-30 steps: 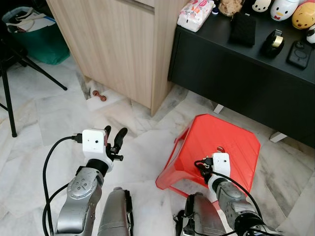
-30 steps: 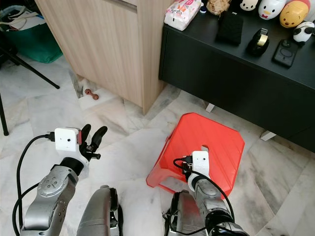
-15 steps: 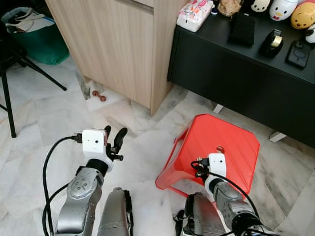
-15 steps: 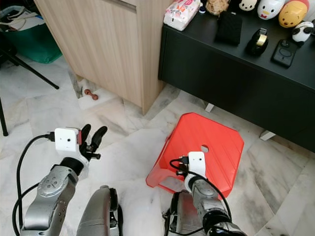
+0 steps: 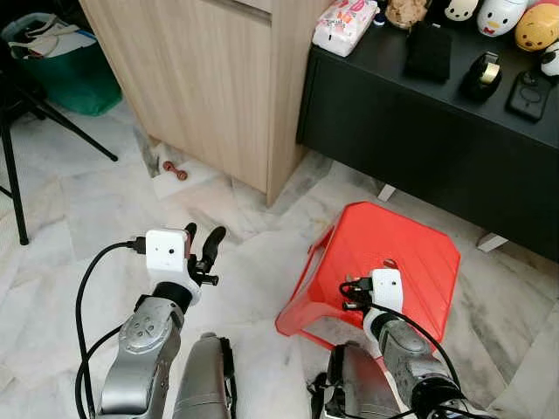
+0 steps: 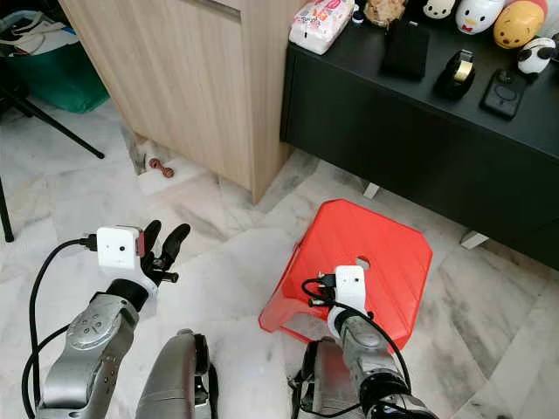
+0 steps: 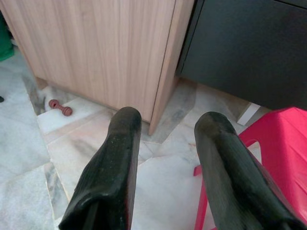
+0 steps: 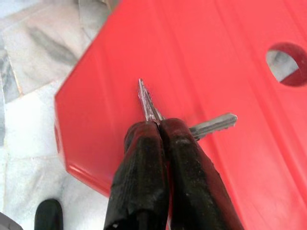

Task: Hang keys on a hook

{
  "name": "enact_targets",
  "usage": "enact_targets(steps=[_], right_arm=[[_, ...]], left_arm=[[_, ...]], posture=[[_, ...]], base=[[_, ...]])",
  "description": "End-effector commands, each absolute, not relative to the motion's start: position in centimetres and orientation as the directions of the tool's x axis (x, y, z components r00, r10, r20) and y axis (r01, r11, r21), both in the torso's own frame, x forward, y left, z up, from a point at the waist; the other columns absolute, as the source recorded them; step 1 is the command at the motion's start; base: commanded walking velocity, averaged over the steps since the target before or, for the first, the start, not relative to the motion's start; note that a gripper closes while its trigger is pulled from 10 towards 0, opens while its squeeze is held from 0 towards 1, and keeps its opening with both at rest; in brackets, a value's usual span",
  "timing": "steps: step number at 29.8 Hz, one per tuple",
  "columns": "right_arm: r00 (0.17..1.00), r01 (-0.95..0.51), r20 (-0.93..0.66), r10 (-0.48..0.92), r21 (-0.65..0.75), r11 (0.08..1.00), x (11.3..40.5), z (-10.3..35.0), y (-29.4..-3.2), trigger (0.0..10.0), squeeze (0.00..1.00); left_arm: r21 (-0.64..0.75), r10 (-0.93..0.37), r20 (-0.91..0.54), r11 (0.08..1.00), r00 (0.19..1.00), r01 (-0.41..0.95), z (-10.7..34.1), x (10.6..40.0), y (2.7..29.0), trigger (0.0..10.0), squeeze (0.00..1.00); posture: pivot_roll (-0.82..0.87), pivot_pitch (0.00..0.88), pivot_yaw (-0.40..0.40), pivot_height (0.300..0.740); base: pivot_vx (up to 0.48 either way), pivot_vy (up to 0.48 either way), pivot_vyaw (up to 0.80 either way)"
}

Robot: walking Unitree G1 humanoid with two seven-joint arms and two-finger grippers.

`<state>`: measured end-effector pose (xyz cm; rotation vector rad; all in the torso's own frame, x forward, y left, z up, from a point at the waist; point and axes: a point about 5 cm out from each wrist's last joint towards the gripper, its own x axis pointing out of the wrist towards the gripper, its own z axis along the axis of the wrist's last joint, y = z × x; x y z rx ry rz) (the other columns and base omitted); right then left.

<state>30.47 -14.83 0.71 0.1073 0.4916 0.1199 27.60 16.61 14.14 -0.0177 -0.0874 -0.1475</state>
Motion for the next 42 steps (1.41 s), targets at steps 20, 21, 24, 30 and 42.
enact_targets(steps=[20, 21, 24, 30, 42], right_arm=[[0.981, -0.086, -0.154, 0.122, 0.222, 0.971, 32.2, 4.9, -15.7, 0.0, 0.0], [0.986, -0.082, -0.122, 0.112, 0.223, 0.971, 32.2, 5.3, -15.9, 0.0, 0.0], [0.996, -0.053, -0.058, 0.066, 0.214, 0.975, 32.2, 6.2, -16.5, 0.0, 0.0], [0.999, -0.029, 0.024, 0.024, 0.217, 0.976, 31.7, 7.4, -17.0, 0.0, 0.0], [0.987, 0.125, 0.086, -0.136, 0.125, 0.984, 30.1, 8.6, -18.7, 9.0, 0.0]], left_arm=[[0.011, -0.141, 0.088, 0.99, 0.986, 0.141, 14.0, 28.2, 16.8, 10.0, 0.0], [0.011, -0.142, 0.09, 0.99, 0.986, 0.142, 14.0, 28.4, 16.7, 10.0, 0.0], [0.013, -0.144, 0.092, 0.99, 0.985, 0.144, 14.0, 28.6, 16.7, 10.0, 0.0], [0.018, -0.143, 0.102, 0.99, 0.984, 0.141, 14.0, 29.3, 16.9, 10.0, 0.0], [0.021, -0.089, 0.069, 0.996, 0.994, 0.087, 12.1, 28.7, 18.4, 10.0, 0.0]], posture=[[0.16, 0.284, -0.091, 0.635], [0.16, 0.279, -0.09, 0.635], [0.16, 0.263, -0.089, 0.635], [0.16, 0.222, -0.083, 0.635], [0.15, 0.145, -0.074, 0.635]], base=[[0.0, 0.0, 0.0], [0.0, 0.0, 0.0], [0.0, 0.0, 0.0], [0.0, 0.0, 0.0], [0.0, 0.0, 0.0]])
